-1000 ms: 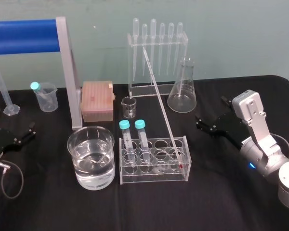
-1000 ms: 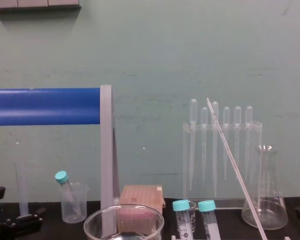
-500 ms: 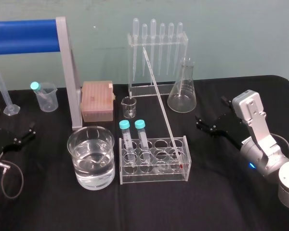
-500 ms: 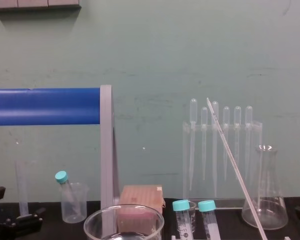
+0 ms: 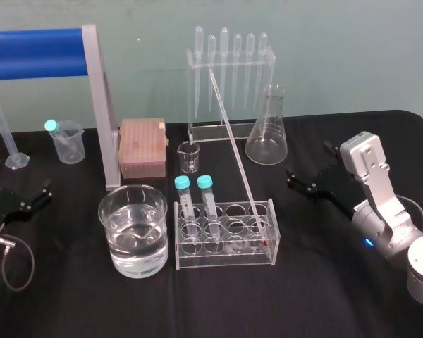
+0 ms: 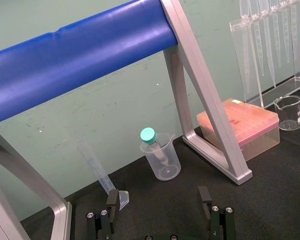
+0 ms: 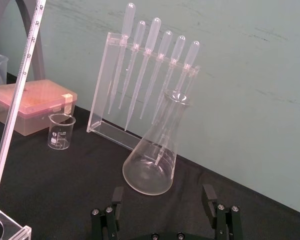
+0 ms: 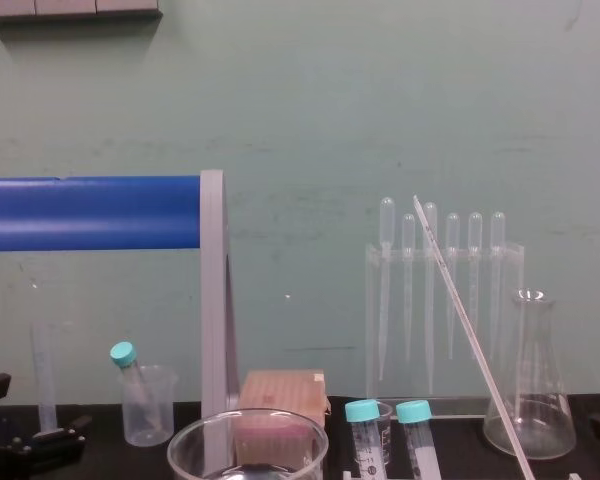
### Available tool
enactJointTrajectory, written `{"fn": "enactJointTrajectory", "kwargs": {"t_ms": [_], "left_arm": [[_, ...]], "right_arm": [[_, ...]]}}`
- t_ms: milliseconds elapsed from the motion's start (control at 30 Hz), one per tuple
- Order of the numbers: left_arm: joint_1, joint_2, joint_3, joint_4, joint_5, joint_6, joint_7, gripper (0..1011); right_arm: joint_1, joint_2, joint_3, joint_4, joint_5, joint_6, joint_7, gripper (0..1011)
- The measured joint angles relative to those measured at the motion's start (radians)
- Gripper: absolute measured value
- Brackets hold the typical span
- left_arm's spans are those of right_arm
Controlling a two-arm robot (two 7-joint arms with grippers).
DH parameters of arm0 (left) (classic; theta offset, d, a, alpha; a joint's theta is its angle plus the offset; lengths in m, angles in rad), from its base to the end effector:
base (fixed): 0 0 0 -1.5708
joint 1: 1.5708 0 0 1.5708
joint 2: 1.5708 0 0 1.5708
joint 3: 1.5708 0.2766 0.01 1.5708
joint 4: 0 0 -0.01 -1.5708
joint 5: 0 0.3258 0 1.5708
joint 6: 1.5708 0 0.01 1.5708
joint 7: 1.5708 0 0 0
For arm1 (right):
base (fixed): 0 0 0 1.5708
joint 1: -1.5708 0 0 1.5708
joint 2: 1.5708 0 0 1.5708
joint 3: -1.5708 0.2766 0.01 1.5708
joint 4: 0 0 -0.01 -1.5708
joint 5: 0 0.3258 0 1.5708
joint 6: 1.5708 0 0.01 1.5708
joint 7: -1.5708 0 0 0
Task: Hold the thermometer with one hand and immerse one end into the beaker, then reinsert it into the test tube rack.
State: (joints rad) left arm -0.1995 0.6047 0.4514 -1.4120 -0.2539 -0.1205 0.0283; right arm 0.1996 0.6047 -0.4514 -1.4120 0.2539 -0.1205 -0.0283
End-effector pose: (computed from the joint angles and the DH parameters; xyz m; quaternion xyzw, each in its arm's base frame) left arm 0.3720 0.0706 -0.2947 0.1415 -0.1325 0.5799 0.7913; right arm 0.3720 -0.0706 -0.2947 -0.1415 -0.1325 -0.5799 0.7913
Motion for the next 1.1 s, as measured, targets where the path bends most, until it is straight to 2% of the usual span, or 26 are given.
{"fn": "enactJointTrajectory", "kwargs": {"t_ms": [733, 967, 1067, 1100], "left_arm": [[0.0, 0.0, 0.0, 0.0, 0.0, 0.0, 0.0, 1008], [0.0, 0.0, 0.0, 0.0, 0.0, 0.0, 0.0, 1008], [0.0, 0.0, 0.0, 0.0, 0.0, 0.0, 0.0, 1008], [0.0, 0.0, 0.0, 0.0, 0.0, 0.0, 0.0, 1008]], "right_arm": [[0.0, 0.0, 0.001, 0.0, 0.0, 0.0, 0.0, 1003], [-0.01, -0.015, 0.048, -0.019, 0.004, -0.018, -0.005, 1003], [-0.014, -0.024, 0.07, -0.032, 0.031, -0.031, 0.01, 1003], [-0.016, -0.028, 0.084, -0.042, 0.055, -0.037, 0.027, 1003]]}}
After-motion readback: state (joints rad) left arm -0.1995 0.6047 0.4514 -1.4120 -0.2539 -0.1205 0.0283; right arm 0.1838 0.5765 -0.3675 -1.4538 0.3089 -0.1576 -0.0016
